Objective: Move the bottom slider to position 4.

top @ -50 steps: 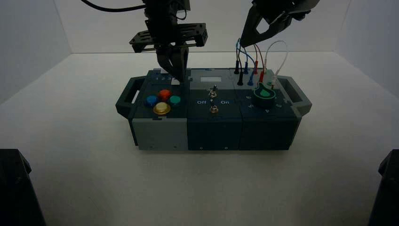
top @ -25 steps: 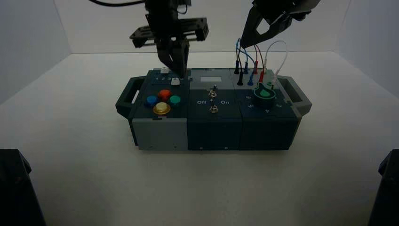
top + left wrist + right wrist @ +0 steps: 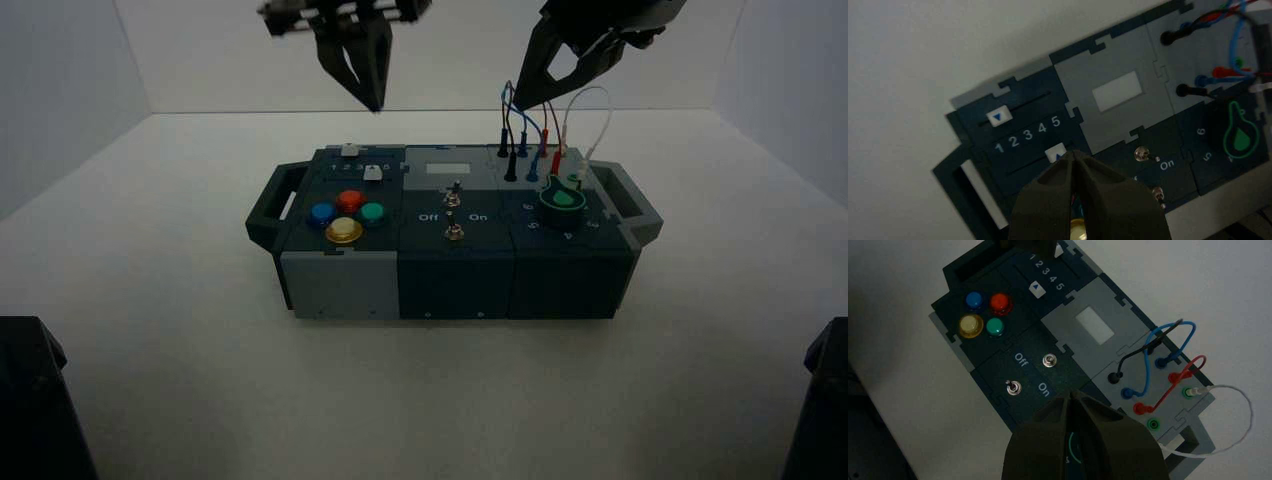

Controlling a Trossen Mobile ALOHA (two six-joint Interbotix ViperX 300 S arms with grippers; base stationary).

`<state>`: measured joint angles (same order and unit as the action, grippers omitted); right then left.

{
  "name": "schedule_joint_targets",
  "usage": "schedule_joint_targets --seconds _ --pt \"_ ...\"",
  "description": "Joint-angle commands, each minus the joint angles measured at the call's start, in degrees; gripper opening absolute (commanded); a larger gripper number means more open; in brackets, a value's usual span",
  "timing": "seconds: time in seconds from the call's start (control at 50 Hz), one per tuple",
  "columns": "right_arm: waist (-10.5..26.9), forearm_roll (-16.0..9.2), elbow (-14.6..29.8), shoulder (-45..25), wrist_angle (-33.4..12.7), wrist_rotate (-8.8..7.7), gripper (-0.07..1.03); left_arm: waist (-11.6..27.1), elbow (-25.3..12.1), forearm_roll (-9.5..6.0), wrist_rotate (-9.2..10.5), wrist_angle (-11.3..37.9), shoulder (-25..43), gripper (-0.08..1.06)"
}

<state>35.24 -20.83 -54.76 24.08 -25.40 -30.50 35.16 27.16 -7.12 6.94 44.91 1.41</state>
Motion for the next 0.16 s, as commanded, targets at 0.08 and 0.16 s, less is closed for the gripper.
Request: schedule_joint_targets --seconds 0.08,0.16 --pt "0.2 -0.3 1.8 0.1 -0.2 0.18 -0.02 -0.7 -1.1 0.26 -0.18 1.4 -4.9 -0.03" --pt "0.2 -0.3 2.0 0.0 -0.4 0.18 -0.02 -0.9 -1.0 0.26 -0.26 1.7 -5.7 -0.03"
